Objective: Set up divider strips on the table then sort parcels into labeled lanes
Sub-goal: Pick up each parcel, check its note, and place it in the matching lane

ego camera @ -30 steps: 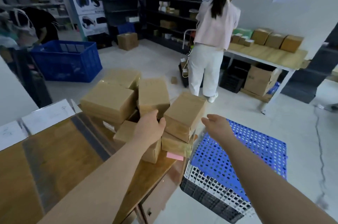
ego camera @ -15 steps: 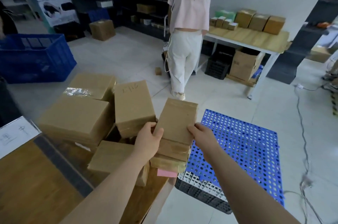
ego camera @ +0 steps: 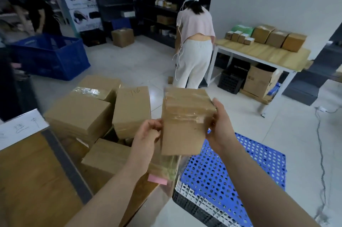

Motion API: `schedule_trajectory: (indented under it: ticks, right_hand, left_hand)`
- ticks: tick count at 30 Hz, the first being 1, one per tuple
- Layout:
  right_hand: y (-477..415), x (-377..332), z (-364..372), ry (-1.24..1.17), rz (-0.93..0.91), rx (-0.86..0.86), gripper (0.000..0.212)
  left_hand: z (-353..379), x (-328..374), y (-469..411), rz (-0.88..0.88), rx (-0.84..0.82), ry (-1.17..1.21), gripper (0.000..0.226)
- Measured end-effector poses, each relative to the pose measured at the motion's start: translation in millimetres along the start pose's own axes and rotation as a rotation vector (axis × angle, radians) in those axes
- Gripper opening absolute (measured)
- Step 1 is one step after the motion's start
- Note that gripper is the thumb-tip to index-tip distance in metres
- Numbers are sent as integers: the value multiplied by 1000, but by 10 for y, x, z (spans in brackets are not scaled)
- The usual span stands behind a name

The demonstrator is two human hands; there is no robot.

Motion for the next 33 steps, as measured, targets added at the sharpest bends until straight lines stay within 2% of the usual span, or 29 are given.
schedule_trajectory:
  ticks: [1, 2, 3, 4, 6, 10, 11, 14, 17, 19, 21, 23, 26, 30, 33]
  right_hand:
    - [18, -46, 8, 25, -38, -56, 27]
    - [35, -79, 5, 55, -83, -111, 21]
    - [50, -97, -9, 78, -117, -159, 23]
    - [75, -123, -27, 88, -145, -194, 34]
    - [102, -182, -65, 79, -195, -225, 46]
    - [69, -228, -163, 19, -232, -175, 22]
    - [73, -205, -166, -14, -187, -196, 23]
    - [136, -59, -152, -36, -40, -341, 49]
    - [209, 22, -103, -29, -63, -463, 42]
    - [213, 42, -48, 3, -105, -496, 44]
    - [208, 65, 30, 79, -115, -495, 53]
    - [254, 90, 153, 118, -131, -527, 54]
    - [391, 186, 403, 130, -116, -596, 52]
    - [527, 384, 774, 160, -40, -631, 54]
    - [630, 508, 1107, 207, 52, -640, 64]
  left_hand:
    - [33, -1, 47, -22, 24, 79, 14]
    - [64, -13, 90, -54, 34, 152, 22]
    - [97, -30, 139, -91, 26, 203, 38]
    - [128, -41, 185, -132, 11, 228, 52]
    - [197, -38, 271, -195, 0, 198, 63]
    - [254, -73, 381, -162, -16, 86, 78]
    - [269, -68, 421, -119, -41, 64, 77]
    - [221, -66, 554, 12, -63, 26, 75]
    - [133, -30, 687, 92, -31, 61, 69]
    - [75, 13, 759, 85, 74, 100, 63]
    - [-11, 8, 811, 71, 186, 112, 68]
    - [-122, -2, 877, 89, 260, 116, 60]
    - [-309, -36, 995, 74, 326, 208, 65]
    - [-624, 27, 1161, 107, 384, 128, 68]
    - [-962, 111, 1313, 130, 411, 100, 72]
Point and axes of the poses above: each hand's wrist, its own y-axis away from the middle knuckle, its own z-axis out of the palm, x = y × z, the point moved 3 cm from there along -y, towards the middle knuckle, and after that the axes turned 7 degrees about x, right-handed, at the moved point
